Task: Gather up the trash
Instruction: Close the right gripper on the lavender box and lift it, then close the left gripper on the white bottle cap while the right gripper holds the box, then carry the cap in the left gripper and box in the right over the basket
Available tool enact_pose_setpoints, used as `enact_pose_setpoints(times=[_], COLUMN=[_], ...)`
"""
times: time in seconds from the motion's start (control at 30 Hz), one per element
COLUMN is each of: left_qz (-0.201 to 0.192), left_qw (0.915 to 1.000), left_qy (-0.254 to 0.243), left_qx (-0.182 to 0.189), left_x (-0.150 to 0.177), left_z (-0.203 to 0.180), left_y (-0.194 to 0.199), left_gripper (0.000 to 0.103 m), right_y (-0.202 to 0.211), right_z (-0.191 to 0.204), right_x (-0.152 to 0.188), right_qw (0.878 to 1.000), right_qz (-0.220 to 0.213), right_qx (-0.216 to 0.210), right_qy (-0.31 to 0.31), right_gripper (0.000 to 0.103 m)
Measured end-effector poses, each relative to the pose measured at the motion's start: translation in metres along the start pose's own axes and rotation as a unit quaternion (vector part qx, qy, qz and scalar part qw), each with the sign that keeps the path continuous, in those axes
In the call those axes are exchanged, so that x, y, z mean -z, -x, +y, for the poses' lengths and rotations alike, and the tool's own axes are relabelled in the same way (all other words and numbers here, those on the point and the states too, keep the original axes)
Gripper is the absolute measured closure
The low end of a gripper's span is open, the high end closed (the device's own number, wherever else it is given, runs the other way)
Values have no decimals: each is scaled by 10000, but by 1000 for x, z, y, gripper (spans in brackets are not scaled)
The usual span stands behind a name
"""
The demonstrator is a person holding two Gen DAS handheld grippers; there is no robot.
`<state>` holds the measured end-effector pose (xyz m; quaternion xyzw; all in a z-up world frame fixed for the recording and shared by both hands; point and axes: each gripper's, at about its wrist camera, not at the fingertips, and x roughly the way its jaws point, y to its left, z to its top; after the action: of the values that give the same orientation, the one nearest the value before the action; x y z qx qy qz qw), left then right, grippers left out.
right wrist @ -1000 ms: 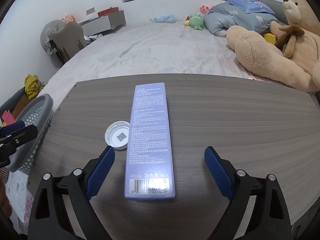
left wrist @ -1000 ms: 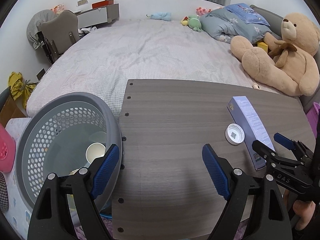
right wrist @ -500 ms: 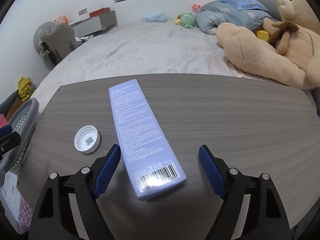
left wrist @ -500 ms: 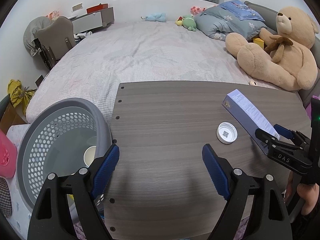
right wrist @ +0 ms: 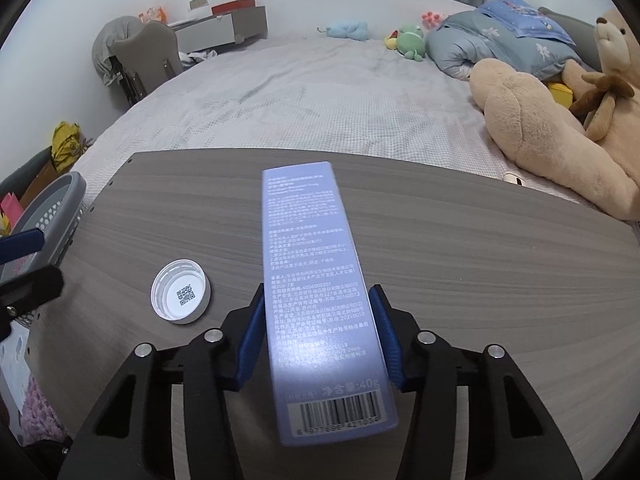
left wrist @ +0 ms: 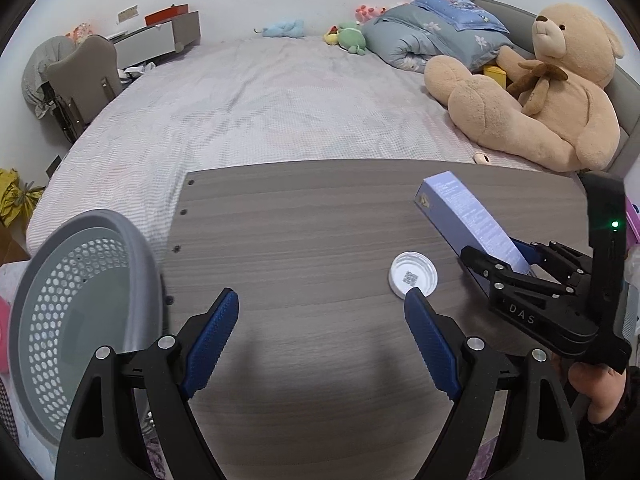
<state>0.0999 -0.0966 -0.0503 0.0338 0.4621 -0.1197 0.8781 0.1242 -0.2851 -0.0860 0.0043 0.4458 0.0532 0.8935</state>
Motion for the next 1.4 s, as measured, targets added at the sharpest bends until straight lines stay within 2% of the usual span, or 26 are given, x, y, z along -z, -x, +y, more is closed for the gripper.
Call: enact_pose_setpoints(times=[0.37,0.63,0.97,1.03,1.17,1.2,1.4], left_qz=[342,362,337,299,246,247,243], left_qw=[9986,9978,9976,9977,9972,9971,9980], left_qy=[-267,-536,-588,-598,-702,-709,-533], left_qx=[317,136,107,65,79,92,234], left_x=[1,-6,-9,-8,-8,-7,-2], left_z=[-35,-58,-65,-65,-69,-69,-59], left_y=[-38,-62,-71,-70,-66,-65,-54], left_gripper=[22,22,22,28,59,64,64], right_y=[27,52,60,63,65,66,69], right_z=[-26,-39,-46,-47,-44,-43,-39], right_x=[21,28,35,35,34,34,35], right_qw=[9981,9953,9938,9936,9935,9935,9938], right_qz=[-213,-459,-482,-506,-533,-534,-509], right_qx=[27,11,28,33,34,33,33], right_qy=[-577,-848,-998,-1012,-1006,-1006,-988], right_gripper=[60,60,60,60,60,60,60])
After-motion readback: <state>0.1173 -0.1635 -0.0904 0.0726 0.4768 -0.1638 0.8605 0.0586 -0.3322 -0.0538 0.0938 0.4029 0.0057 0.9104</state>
